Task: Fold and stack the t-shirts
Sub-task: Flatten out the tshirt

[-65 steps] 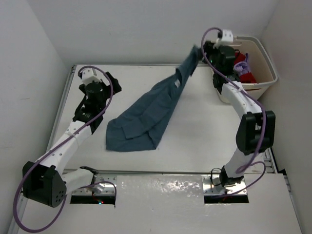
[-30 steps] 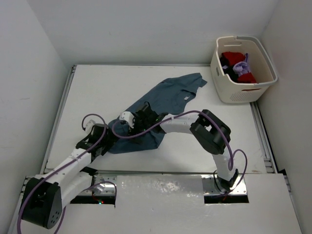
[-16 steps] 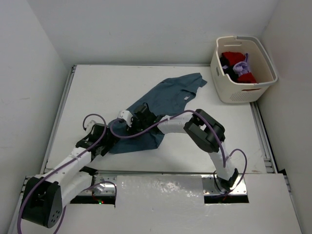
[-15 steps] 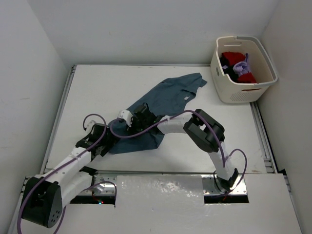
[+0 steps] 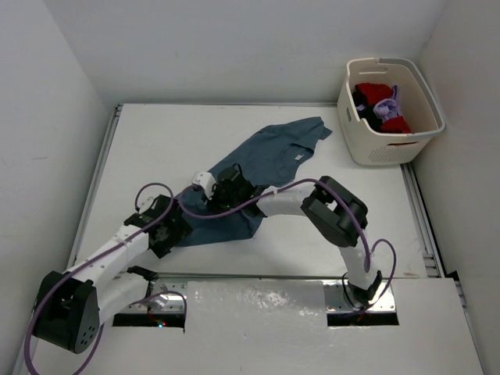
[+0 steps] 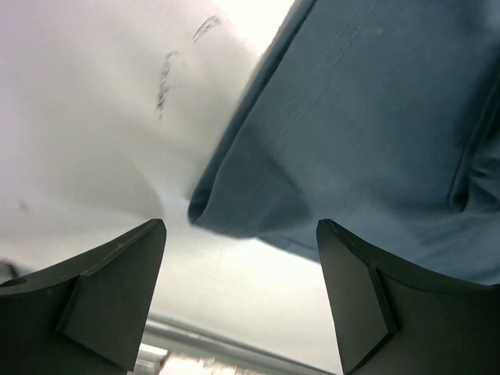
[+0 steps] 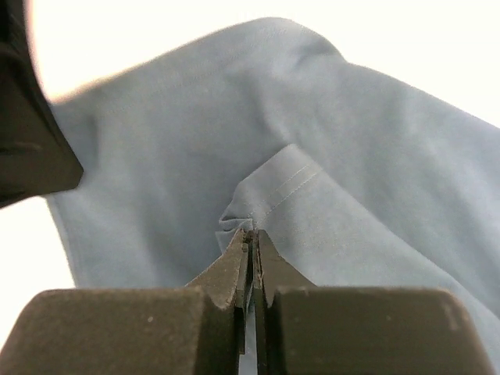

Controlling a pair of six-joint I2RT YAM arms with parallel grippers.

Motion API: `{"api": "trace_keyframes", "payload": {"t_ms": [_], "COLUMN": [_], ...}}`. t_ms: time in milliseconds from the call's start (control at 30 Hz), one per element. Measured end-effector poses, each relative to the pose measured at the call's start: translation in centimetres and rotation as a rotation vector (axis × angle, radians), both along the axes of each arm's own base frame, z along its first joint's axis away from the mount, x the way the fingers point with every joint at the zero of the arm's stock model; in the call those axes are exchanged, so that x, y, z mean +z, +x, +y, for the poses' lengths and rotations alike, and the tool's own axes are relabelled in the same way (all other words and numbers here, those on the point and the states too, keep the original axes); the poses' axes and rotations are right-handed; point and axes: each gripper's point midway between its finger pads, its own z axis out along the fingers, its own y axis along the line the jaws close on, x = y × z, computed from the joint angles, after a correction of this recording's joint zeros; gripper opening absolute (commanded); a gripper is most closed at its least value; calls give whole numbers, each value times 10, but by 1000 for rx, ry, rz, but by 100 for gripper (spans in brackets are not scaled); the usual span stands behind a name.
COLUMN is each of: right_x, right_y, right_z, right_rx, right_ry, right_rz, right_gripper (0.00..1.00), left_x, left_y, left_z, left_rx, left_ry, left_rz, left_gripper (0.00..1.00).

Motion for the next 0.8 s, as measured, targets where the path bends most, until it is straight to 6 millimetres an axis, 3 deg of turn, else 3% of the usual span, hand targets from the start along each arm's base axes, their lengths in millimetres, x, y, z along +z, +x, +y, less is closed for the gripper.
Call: {"api": "trace_keyframes", "payload": {"t_ms": [133,200,367,600,700,800], "right_x": [40,65,113,139,140,148], "right_y": [5,10,26,42,48,55], "right_z": [-6,-12,-46,-105,-140,-174], "right_rx": [-60,-91,-175,-327,-428,-543], "right_ry": [91,163,280,357,349,348], "right_rz": [-3,-3,-25,-12,-38,-85], "right_gripper": [0,0,0,0,0,0], "left_x": [6,7,1,-8,-8,-9], "left_y": [-5,-5,-2,4,12,19], "left_z": [-1,-1,0,1,0,-1], "left_rx": [-2,4,15,31,36,40], "left_ry": [20,23,25,37,40,40], "left_rz": [30,30,26,15,-10,-30], "left_gripper": [75,70,61,53,42,11]}}
